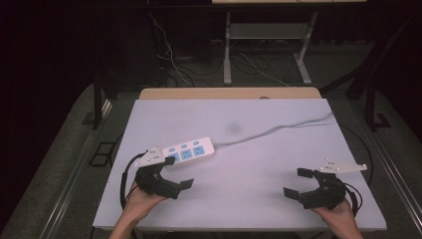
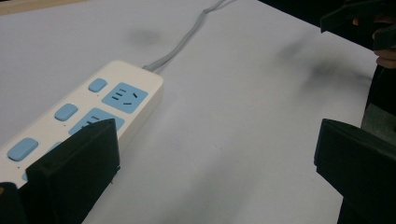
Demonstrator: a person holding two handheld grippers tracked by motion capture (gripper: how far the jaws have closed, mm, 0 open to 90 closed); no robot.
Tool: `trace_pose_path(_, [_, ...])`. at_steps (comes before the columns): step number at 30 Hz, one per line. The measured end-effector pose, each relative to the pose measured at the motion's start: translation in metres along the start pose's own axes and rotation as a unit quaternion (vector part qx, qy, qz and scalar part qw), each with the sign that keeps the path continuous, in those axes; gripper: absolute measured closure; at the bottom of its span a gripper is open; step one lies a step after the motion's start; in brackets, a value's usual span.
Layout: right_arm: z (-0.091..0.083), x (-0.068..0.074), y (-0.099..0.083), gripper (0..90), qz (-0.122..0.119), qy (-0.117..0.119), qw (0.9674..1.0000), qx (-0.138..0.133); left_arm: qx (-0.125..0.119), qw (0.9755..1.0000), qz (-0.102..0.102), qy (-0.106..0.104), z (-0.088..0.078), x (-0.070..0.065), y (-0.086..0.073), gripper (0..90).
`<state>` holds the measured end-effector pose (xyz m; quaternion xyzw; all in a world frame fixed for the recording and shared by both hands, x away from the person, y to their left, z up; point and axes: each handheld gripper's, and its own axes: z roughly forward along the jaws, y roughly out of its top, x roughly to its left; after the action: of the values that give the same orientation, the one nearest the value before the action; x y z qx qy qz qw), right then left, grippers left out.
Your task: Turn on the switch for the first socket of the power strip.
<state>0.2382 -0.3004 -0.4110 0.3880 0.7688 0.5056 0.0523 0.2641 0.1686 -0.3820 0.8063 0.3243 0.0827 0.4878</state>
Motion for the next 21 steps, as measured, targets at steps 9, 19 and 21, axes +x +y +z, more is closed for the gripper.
trace_pose_path(9, [0.0,0.001,0.0,0.8,0.001,-0.001,1.0,-0.001,0.02,0.9998,-0.001,-0.005,0.002,0.01,0.012,0.0])
trace_pose_path(19, [0.002,0.002,0.0,0.8,0.002,0.001,1.0,0.004,0.044,0.999,0.002,-0.004,0.01,0.019,0.018,0.0])
trace_pose_path(21, [0.002,0.002,0.0,0.9,-0.001,0.001,1.0,0.004,0.046,0.9989,0.003,-0.004,0.01,0.02,0.019,0.0])
